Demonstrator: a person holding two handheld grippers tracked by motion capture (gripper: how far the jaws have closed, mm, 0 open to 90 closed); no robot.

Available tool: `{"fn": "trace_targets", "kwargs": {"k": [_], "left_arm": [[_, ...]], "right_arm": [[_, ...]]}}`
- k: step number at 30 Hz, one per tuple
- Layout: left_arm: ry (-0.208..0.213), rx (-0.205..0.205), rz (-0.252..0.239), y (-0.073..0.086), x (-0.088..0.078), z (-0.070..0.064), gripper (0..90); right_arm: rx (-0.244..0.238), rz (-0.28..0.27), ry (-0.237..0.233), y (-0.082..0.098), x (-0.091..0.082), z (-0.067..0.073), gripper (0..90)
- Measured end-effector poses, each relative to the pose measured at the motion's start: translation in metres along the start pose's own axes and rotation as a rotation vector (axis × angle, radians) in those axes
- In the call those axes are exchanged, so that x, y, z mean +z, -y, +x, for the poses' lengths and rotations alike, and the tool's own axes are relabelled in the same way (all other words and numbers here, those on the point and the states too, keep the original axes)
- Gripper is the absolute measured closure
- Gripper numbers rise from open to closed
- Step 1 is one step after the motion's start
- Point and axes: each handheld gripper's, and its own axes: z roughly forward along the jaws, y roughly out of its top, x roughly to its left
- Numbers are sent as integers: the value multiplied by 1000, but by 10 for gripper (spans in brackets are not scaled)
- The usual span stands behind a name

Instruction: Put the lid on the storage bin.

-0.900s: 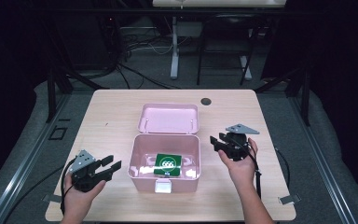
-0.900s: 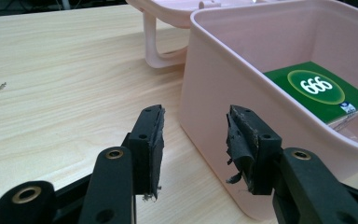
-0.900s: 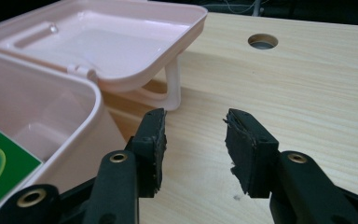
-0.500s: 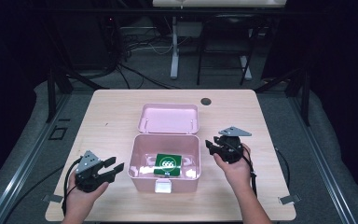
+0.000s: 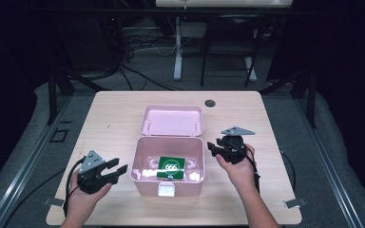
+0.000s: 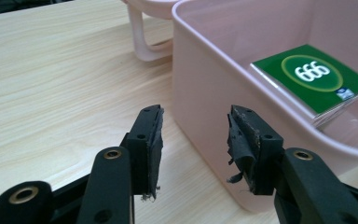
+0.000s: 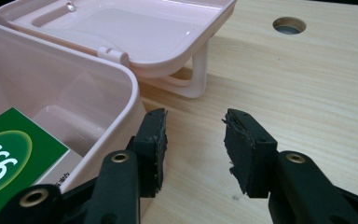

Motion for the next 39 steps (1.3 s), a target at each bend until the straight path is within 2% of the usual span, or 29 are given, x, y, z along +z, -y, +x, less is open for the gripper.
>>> {"fn": "trace_targets", "kwargs": {"k": [5,13,17,19,25,27,31,35,39], "left_arm": [[27,8,-38,-12,-3,0,574],[38,-2,-34,-22,-2,-2,583],[44,3,-28,-25,-1,-4,590],[59,-7,-32,-27,-1,-5,596],[67,-2,-40,-31,-2,-7,622],[76,-1,-33,-32,-1,-10,628],[85,3,-20,-31,2,-15,632],[89,6,-7,-30,5,-17,636],[91,-1,1,-30,7,-18,636]], "right_arm": [[9,-2,-13,-13,-1,-2,574],[34,20,-45,-29,1,-1,590],[19,44,-36,-38,3,0,593],[18,46,-40,-42,4,0,593],[24,60,-30,-52,7,1,604],[41,60,-14,-58,11,2,604],[59,64,-9,-63,15,2,597],[60,74,10,-68,23,2,593],[71,87,9,-73,30,1,573]]}}
